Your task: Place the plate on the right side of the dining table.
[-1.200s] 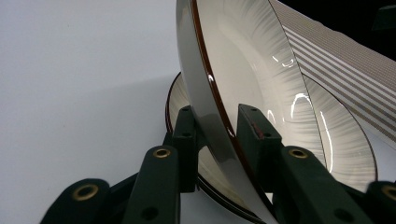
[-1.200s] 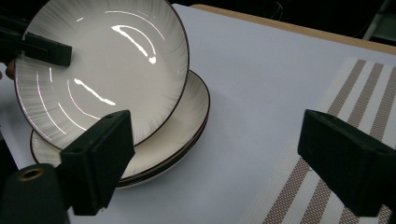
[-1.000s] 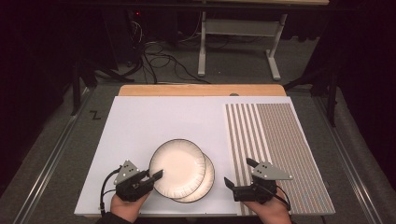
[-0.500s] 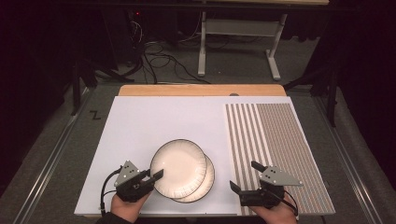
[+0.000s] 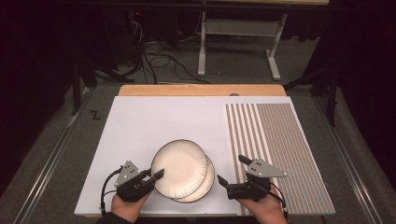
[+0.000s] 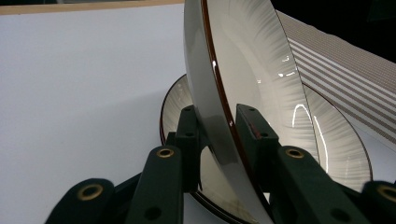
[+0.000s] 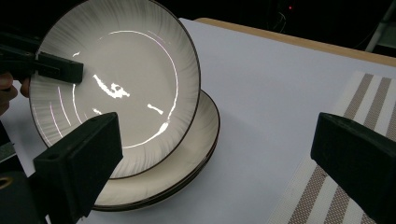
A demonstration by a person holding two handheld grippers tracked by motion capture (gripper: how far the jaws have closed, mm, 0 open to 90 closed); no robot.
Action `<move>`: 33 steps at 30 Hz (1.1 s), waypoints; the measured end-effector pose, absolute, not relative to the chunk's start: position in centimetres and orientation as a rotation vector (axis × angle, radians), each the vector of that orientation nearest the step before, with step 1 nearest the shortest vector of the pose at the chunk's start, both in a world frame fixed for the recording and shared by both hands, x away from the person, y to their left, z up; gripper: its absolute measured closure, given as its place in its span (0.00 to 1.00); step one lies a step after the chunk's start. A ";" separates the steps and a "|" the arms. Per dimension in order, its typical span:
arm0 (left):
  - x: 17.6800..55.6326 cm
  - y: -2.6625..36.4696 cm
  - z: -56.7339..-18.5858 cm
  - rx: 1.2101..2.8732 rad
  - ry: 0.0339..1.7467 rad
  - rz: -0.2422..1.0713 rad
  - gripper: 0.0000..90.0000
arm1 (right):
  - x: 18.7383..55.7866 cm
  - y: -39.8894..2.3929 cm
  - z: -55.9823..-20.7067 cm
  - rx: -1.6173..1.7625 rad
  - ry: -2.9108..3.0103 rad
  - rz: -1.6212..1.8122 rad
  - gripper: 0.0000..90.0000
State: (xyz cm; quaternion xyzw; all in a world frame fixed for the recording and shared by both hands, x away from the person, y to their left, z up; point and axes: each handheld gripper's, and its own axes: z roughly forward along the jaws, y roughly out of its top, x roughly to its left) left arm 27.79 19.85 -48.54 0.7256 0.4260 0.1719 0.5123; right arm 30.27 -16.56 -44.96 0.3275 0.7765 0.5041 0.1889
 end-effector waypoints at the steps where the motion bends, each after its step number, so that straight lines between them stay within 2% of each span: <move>1: 27.8 19.8 -48.5 1.746 1.023 0.414 0.80 | 30.4 -16.4 -45.0 0.932 2.185 1.419 0.04; 12: 27.8 19.8 -48.5 1.744 1.015 0.419 0.81 | 32.0 -14.0 -45.3 0.877 2.252 1.412 0.06; 22: 27.8 19.8 -48.5 1.742 1.011 0.419 0.81 | 33.0 -12.2 -45.3 0.869 2.282 1.410 0.15; 33: 27.7 19.7 -48.4 1.739 1.004 0.427 0.81 | 33.7 -10.8 -46.1 0.892 2.319 1.410 0.21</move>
